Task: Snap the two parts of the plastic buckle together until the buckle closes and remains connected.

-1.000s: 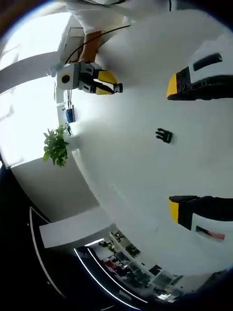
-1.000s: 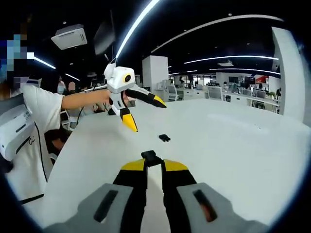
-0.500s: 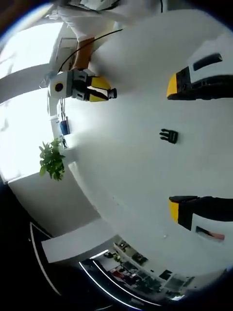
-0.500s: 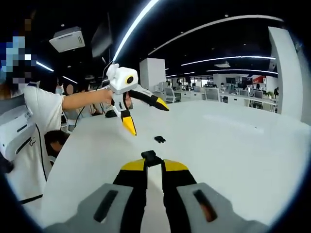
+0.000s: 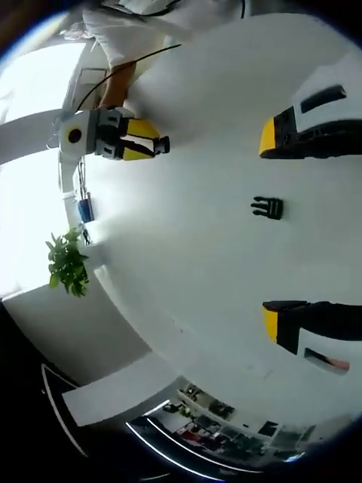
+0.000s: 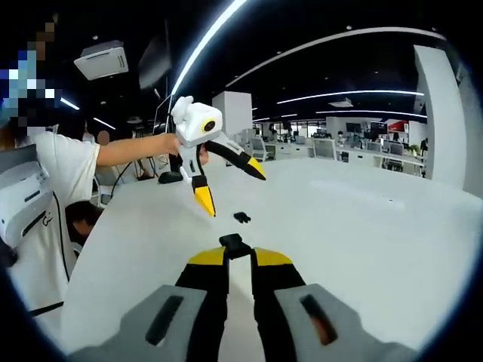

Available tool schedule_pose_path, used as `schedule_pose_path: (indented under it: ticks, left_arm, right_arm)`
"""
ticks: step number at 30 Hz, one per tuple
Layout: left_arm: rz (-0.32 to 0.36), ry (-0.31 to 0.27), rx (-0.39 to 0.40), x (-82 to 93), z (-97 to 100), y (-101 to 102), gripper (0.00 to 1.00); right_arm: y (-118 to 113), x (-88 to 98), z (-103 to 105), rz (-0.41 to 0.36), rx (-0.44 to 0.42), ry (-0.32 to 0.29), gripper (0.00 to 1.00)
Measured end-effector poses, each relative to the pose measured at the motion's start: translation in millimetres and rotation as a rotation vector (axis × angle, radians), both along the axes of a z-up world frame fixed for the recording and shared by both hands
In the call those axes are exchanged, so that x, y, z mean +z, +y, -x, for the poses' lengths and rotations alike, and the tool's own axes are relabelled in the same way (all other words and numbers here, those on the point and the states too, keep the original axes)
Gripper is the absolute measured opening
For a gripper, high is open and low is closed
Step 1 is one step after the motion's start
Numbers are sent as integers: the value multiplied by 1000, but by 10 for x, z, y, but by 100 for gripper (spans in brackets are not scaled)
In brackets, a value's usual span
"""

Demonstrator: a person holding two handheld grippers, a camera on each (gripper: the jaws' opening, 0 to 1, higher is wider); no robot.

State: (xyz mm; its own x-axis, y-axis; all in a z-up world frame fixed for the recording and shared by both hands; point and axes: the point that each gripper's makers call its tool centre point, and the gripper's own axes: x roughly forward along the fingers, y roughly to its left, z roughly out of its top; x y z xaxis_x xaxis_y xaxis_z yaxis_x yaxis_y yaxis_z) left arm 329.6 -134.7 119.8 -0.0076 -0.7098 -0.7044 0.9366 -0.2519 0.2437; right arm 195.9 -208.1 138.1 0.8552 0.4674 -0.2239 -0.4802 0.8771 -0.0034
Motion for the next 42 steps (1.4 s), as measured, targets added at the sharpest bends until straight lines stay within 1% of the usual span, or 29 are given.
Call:
schedule_pose_path:
  ticks: [4,6,9,11,13,16,19,23,26,30,32,37,42]
  left_arm:
    - [-22,3,-9,-45,-5,-15,72]
    - [-41,16,-11,-74,6,-14,70]
    - [-51,44,-15,-95,40,-10,62]
    - [-54,70,1,-106,40,-19,61]
    - [-58,93,-4,-118,43,-16,55]
    - [-65,104,-1,-140,39,-5,52]
    - [-73,127,-2,-157,49,11,42]
    - [-80,142,5,-184,44,19,40]
    - [-89,150,3,-205,61,34,35]
    - [-99,163,-5,-226,92,45,32]
    - [-102,169,-7,-236,114,50,29]
    - [-107,182,-5,-255,131,40,29]
    - [-112,196,-4,-254,126,30,25]
  right_arm:
    - [-7,-7,7,-1,-2,1,10]
    - [-12,-9,7,0,-4,2,10]
    - [-12,-6,9,-3,-4,1,10]
    - [-1,-6,16,-9,2,3,10]
    - [6,1,17,-17,4,2,10]
    - [9,1,17,-22,6,3,10]
    - [27,11,21,-42,15,6,10]
    - [41,22,27,-53,19,6,10]
    - [44,30,32,-55,18,4,10]
    - [49,29,34,-57,18,5,10]
    - [51,34,36,-56,18,4,10]
    - [45,38,39,-58,16,4,10]
    - [50,38,43,-62,16,5,10]
